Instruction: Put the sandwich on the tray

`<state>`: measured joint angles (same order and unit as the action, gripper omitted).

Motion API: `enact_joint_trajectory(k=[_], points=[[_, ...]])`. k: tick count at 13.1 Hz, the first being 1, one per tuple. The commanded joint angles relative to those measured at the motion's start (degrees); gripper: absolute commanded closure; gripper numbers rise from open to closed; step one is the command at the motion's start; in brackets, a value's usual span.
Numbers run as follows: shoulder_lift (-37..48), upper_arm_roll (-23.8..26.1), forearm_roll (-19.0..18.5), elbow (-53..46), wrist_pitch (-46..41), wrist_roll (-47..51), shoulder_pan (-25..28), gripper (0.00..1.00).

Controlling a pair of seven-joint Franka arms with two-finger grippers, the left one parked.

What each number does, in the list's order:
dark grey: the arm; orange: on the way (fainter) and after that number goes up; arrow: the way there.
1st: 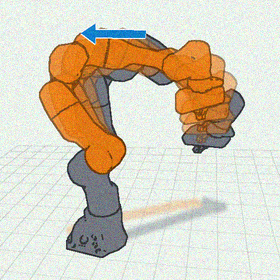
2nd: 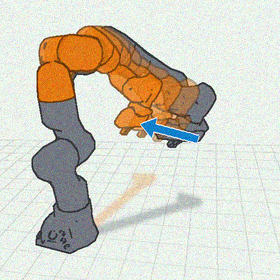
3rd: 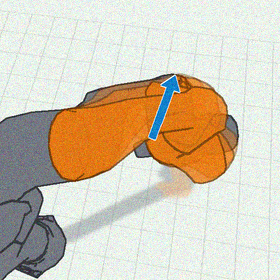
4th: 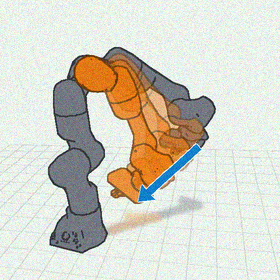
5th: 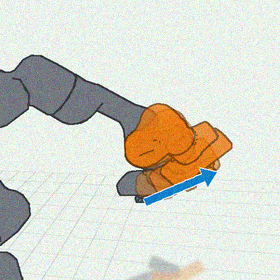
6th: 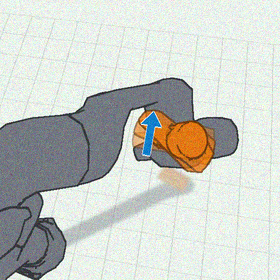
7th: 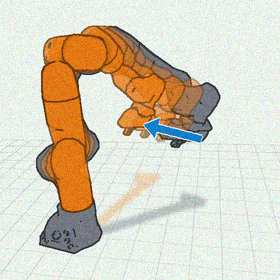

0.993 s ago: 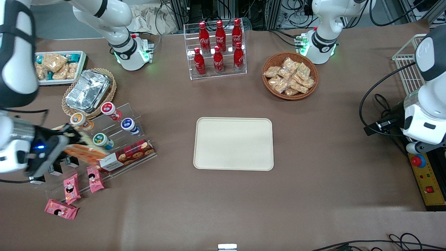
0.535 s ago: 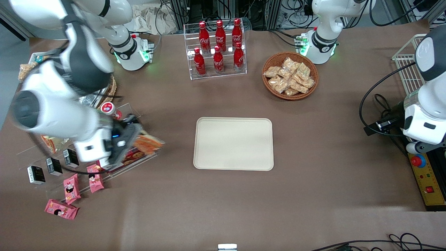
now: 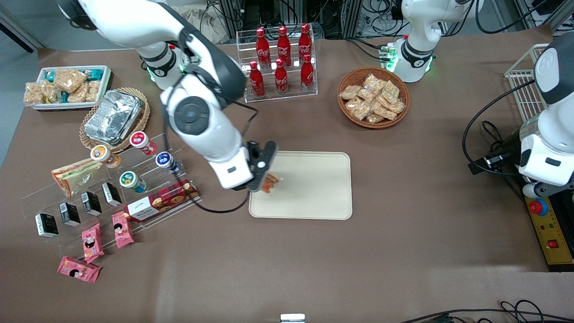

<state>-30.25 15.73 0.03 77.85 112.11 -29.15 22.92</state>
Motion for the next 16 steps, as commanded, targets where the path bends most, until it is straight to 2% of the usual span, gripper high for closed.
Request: enact_joint_trajectory(k=[1,3,8,10,16], points=[[-4.8,-0.3,-5.7,-1.3,4.4,0.4,3.2,0.62],[-7.5,-0.3,-11.7,-1.3,7.1,0.3,5.6,0.62],[-12.7,-0.3,-18.5,-1.2,15.5,0.1,7.7,0.62],[-14.3,-0.3,-22.9,-1.2,17.7,0.1,7.8,0.62],[-18.5,-1.0,-23.6,-1.1,21.7,-2.4,7.7,0.62]])
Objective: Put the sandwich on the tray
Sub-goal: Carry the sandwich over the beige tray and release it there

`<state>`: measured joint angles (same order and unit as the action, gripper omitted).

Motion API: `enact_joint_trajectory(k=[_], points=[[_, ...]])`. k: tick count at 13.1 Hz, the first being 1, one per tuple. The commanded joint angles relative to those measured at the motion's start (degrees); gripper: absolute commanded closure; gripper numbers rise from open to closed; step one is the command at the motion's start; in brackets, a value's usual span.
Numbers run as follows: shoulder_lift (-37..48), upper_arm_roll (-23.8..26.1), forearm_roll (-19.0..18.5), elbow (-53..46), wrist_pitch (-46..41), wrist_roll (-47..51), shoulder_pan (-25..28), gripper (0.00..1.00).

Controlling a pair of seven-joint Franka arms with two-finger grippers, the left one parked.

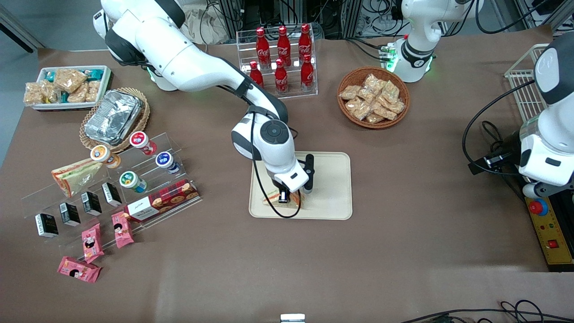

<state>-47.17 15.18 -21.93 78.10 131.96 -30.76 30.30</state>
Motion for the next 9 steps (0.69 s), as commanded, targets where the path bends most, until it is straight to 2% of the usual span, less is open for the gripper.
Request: enact_joint_trajectory(k=[1,4,5,6,7,8,9], points=[[-2.2,-0.6,-1.6,-1.4,2.8,-1.0,0.3,0.62],[-2.7,-0.5,-1.4,-1.4,3.0,-1.0,0.3,0.62],[-2.7,-0.5,-1.2,-1.5,3.1,-1.0,0.3,0.55],[-2.8,-0.5,-1.1,-1.5,3.1,-1.0,0.3,0.4],[-2.8,-0.5,-0.9,-1.5,3.3,-0.9,0.2,0.14],[-2.6,-0.4,-0.6,-1.4,3.4,-0.7,-0.2,0.06],[-2.1,-0.1,0.5,-1.4,3.3,-0.5,-0.5,0.06]])
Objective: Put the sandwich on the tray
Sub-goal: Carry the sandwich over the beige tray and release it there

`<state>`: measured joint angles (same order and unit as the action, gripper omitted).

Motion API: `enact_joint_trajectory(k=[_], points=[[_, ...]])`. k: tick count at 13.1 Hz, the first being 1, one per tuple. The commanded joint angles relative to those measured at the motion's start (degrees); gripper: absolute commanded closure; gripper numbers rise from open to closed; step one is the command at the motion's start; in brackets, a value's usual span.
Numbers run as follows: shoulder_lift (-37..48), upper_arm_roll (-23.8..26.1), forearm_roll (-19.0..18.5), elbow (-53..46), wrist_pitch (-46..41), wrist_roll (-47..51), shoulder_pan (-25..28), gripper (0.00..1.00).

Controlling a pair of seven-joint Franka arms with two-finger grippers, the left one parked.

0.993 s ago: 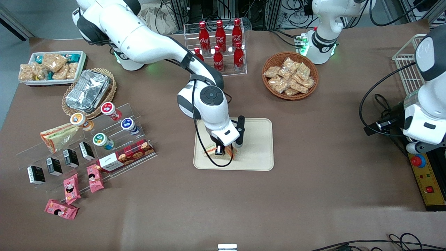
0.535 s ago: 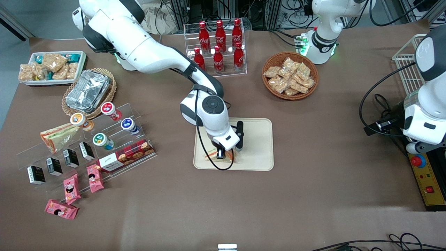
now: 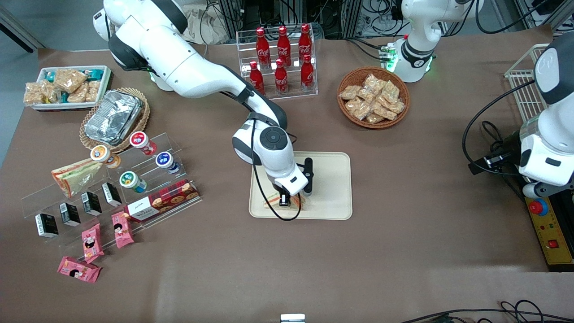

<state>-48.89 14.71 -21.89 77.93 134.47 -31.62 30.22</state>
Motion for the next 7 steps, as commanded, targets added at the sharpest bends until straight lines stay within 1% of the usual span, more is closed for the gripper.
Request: enact_joint_trajectory(k=[1,2,4,6,7], points=[[0.4,0.3,2.3,-1.3,0.3,0.4,-0.5,0.04],[1.2,0.2,4.8,-1.3,0.0,0.3,-0.5,0.04],[3.8,0.1,8.3,-1.2,-1.3,0.4,-0.7,0.04],[7.5,0.4,12.7,-1.0,-5.5,0.2,-3.8,0.04],[10.1,0.3,15.0,-1.0,-8.5,0.3,-4.3,0.04]])
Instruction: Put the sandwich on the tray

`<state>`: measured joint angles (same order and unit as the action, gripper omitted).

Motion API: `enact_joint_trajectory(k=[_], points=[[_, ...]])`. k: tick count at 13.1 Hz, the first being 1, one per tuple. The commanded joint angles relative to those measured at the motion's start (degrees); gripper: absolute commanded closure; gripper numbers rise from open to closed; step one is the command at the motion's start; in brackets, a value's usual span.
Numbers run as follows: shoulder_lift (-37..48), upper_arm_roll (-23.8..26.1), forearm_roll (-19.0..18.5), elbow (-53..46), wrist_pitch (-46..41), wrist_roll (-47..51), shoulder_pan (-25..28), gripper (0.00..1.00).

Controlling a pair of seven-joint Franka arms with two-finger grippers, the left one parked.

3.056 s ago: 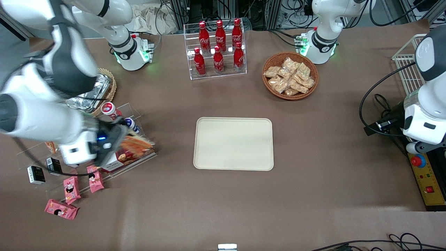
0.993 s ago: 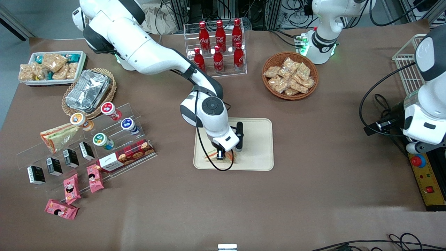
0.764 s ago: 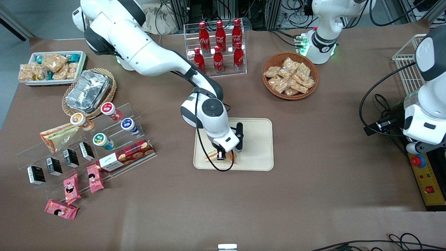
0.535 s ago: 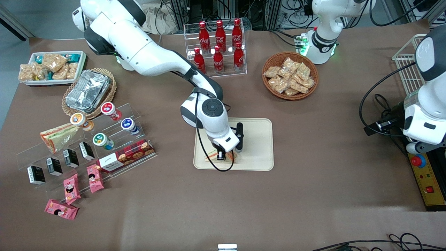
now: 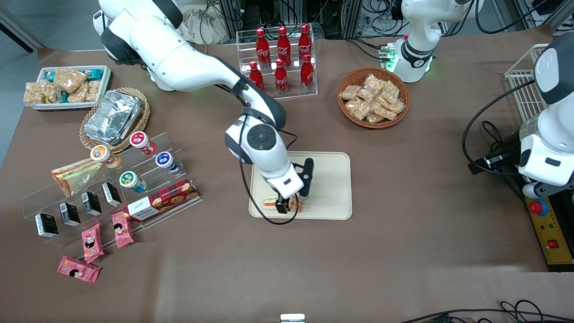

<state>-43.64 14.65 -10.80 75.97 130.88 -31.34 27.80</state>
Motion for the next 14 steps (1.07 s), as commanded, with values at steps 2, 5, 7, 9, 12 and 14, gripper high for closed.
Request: enact_joint_trajectory(k=[2,5,7,9,12,14], points=[[9.1,0.0,8.0,1.7,-9.3,1.8,-3.9,0.04],[15.9,-0.1,9.5,2.2,-19.0,6.3,-9.8,0.04],[19.8,0.1,9.7,2.2,-22.9,16.0,-14.1,0.04],[22.8,-0.7,9.7,2.2,-25.3,17.7,-15.7,0.03],[26.1,-1.1,9.7,2.2,-29.1,18.2,-21.0,0.03],[28.9,-2.3,9.7,2.2,-32.5,19.3,-24.4,0.03]])
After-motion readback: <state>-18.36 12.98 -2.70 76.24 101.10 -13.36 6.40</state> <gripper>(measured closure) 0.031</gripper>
